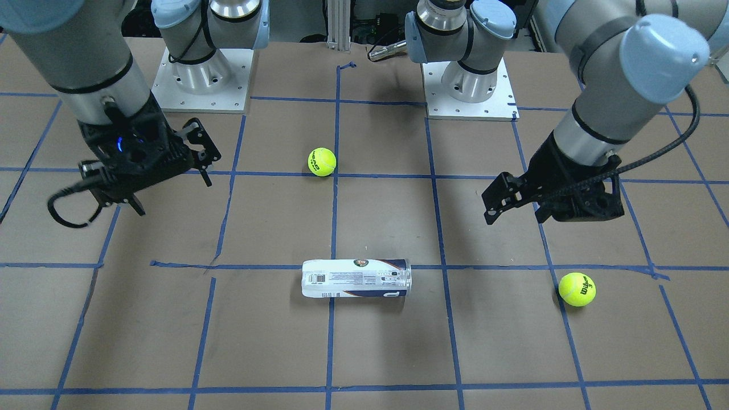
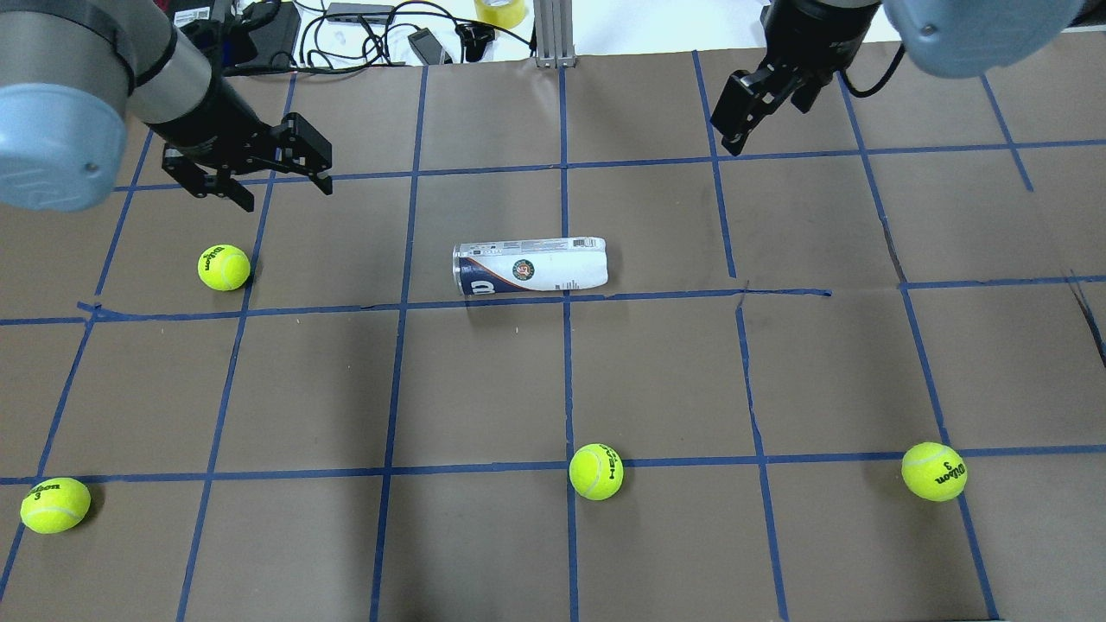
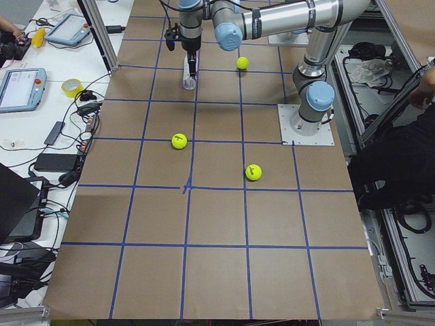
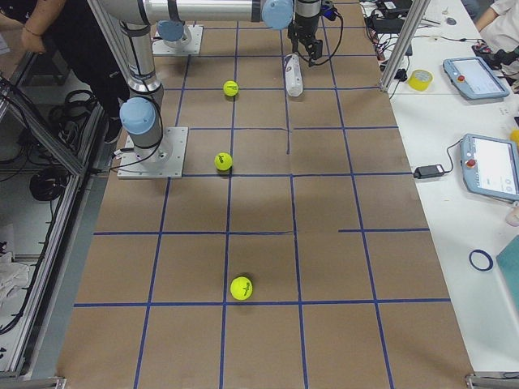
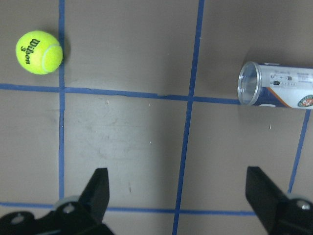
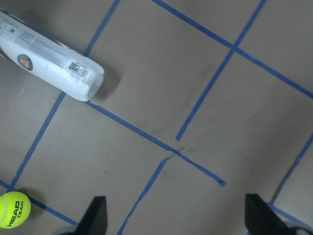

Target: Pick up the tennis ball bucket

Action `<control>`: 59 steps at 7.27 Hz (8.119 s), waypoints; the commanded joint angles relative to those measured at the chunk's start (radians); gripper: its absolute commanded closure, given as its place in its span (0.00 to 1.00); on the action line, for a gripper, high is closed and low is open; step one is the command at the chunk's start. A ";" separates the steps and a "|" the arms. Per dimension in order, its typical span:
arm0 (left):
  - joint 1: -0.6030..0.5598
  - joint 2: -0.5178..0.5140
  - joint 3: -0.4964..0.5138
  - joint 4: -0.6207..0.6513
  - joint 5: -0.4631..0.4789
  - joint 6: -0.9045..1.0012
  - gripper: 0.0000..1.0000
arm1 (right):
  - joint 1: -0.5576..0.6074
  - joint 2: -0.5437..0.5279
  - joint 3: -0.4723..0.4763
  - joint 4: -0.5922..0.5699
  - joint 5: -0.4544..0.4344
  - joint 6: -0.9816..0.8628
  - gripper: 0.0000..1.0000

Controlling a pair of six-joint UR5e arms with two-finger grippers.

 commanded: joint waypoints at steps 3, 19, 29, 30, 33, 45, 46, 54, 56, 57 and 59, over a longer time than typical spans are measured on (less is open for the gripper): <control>-0.015 -0.218 -0.054 0.289 -0.227 -0.009 0.00 | 0.000 -0.084 -0.017 0.149 0.024 0.371 0.00; -0.127 -0.362 -0.082 0.256 -0.392 -0.085 0.65 | -0.064 -0.100 -0.053 0.147 -0.009 0.394 0.00; -0.133 -0.285 0.381 -0.039 0.058 -0.260 1.00 | -0.061 -0.131 -0.039 0.149 -0.026 0.400 0.22; -0.139 -0.283 0.388 -0.025 0.115 -0.243 1.00 | -0.060 -0.131 -0.039 0.149 -0.022 0.400 0.38; -0.304 -0.303 0.357 0.091 0.349 -0.198 1.00 | -0.061 -0.131 -0.039 0.155 -0.023 0.400 0.81; -0.398 -0.336 0.245 0.219 0.237 -0.121 0.50 | -0.061 -0.133 -0.037 0.151 0.017 0.438 0.00; -0.398 -0.325 0.250 0.211 0.219 -0.127 0.01 | -0.061 -0.133 -0.037 0.151 0.018 0.438 0.00; -0.212 -0.097 0.429 -0.348 0.194 -0.174 0.00 | -0.061 -0.133 -0.037 0.157 0.032 0.439 0.00; -0.086 -0.025 0.360 -0.385 0.202 -0.170 0.00 | -0.061 -0.133 -0.037 0.157 0.032 0.439 0.00; -0.056 0.008 0.328 -0.387 0.196 -0.153 0.00 | -0.061 -0.131 -0.036 0.157 0.032 0.439 0.00; -0.055 0.094 0.213 -0.364 0.200 -0.081 0.00 | -0.061 -0.131 -0.037 0.157 0.032 0.439 0.00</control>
